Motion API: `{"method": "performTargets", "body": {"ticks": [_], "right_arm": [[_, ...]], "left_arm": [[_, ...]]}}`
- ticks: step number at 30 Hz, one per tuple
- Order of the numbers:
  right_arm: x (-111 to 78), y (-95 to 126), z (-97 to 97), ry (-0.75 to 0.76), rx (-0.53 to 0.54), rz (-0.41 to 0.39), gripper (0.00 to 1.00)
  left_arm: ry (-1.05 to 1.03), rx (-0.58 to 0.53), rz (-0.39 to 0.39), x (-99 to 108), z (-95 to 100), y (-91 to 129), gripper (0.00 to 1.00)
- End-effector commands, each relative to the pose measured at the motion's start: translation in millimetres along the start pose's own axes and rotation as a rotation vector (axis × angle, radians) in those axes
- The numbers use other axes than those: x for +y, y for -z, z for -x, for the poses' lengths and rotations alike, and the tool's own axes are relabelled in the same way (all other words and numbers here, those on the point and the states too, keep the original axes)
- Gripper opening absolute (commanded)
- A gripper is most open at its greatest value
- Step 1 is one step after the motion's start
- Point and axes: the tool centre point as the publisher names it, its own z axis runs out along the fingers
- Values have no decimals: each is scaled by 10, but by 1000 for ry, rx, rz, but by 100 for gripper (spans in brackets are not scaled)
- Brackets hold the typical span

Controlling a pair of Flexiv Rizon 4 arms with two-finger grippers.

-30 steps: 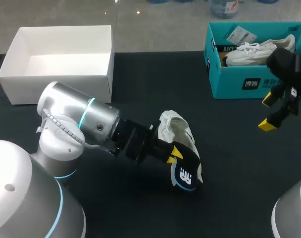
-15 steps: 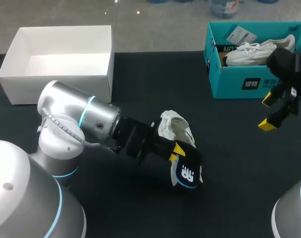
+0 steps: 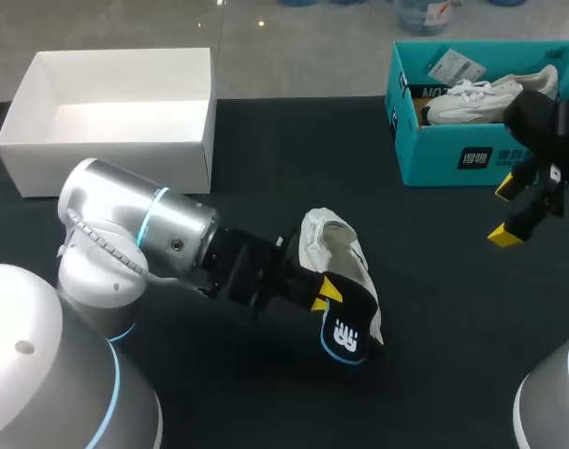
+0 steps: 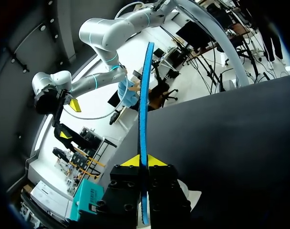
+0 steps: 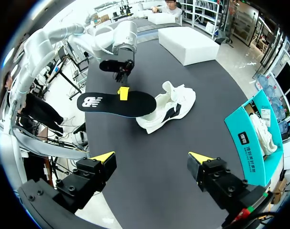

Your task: Take the shoe out of the shoebox, open the shoe tongue, remove and reinsert the insole, then place the shoe into the shoebox

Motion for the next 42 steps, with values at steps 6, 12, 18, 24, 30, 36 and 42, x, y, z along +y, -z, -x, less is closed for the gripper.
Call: {"method": "performTargets", "body": {"ticks": [6, 12, 18, 24, 30, 36, 42], "right_arm": [[10, -7, 19, 0, 3, -4, 100], [10, -7, 19, 0, 3, -4, 100], [10, -7, 19, 0, 3, -4, 100], [10, -7, 19, 0, 3, -4, 100], [10, -7, 19, 0, 3, -4, 100], [10, -7, 19, 0, 3, -4, 100], [10, -7, 19, 0, 3, -4, 100]], "left_arm": [[30, 37, 25, 186, -1, -115, 0], [38, 54, 57, 353, 38, -101, 0], [42, 81, 72, 463, 49, -102, 0], [45, 100, 90, 591, 41, -114, 0], [40, 117, 123, 757, 40, -91, 0], [29, 131, 156, 885, 21, -39, 0], [33, 126, 180, 1006, -9, -19, 0]]}}
